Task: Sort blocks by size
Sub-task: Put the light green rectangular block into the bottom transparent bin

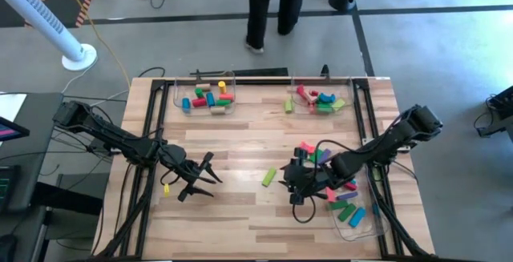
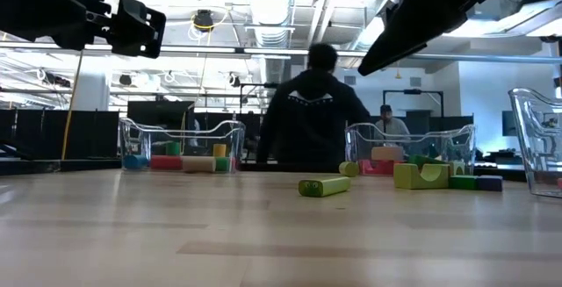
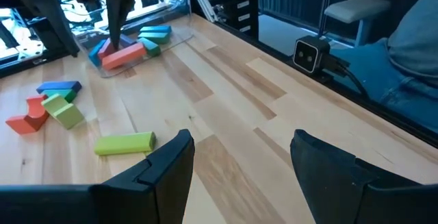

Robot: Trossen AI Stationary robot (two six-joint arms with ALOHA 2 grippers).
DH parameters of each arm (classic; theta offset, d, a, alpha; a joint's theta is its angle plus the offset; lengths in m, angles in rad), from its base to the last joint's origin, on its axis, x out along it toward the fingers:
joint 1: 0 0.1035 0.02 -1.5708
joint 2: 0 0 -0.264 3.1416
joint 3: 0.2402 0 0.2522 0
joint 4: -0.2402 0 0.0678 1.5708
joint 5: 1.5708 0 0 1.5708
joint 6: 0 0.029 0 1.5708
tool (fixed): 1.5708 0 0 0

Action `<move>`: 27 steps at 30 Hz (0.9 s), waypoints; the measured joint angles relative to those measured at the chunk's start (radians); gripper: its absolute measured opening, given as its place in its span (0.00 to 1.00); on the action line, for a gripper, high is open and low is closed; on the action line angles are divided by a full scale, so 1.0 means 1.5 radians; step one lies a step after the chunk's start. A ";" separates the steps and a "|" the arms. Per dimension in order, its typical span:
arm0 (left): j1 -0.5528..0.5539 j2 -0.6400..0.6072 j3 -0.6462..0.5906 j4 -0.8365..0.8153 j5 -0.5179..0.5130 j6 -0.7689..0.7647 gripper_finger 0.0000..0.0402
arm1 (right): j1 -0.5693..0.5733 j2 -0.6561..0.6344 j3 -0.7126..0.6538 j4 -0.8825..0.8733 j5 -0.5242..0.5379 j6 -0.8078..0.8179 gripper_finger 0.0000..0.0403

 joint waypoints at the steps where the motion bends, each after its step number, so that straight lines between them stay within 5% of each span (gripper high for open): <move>1: 0.000 0.000 0.000 0.000 -0.001 -0.001 0.57 | 0.000 0.000 0.000 0.001 0.000 0.001 0.56; 9: 0.000 0.000 0.000 0.000 -0.002 -0.001 0.57 | 0.003 0.000 0.000 0.021 -0.003 -0.038 0.56; 13: 0.000 0.000 0.000 0.000 -0.003 -0.001 0.57 | -0.003 0.019 0.000 0.126 -0.014 -0.181 0.56; 16: 0.000 0.000 0.000 0.000 -0.003 0.002 0.57 | -0.037 0.052 0.001 0.181 -0.070 -0.271 0.56; 27: 0.000 0.000 0.000 -0.001 -0.003 -0.001 0.57 | -0.193 0.144 0.059 0.048 -0.349 -0.281 0.52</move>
